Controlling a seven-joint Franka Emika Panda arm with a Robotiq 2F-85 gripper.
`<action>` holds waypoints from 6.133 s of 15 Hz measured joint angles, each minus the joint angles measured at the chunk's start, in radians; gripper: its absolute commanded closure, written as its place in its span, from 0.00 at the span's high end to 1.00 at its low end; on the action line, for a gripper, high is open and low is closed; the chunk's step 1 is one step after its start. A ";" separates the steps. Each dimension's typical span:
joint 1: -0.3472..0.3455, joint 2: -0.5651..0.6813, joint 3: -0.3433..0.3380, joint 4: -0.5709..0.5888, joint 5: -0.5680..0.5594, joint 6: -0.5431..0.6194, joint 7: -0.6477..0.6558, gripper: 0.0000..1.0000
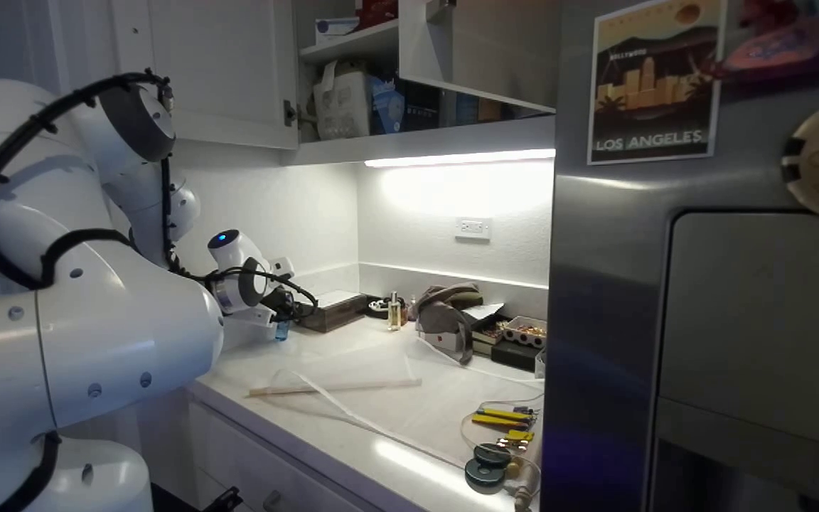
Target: Place the blue bottle on the bottom shelf of the open upper cabinet
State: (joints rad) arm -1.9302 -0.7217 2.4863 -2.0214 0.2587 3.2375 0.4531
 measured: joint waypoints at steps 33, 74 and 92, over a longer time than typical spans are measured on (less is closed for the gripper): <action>1.264 0.059 -1.402 -0.514 -0.082 -0.552 0.044 0.02; 1.447 -0.006 -1.968 -0.326 -0.889 -0.695 0.684 0.02; 1.433 0.099 -2.014 -0.201 -1.073 -0.699 0.882 0.02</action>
State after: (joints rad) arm -0.4976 -0.6229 0.4720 -2.2227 -0.8146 2.5380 1.3353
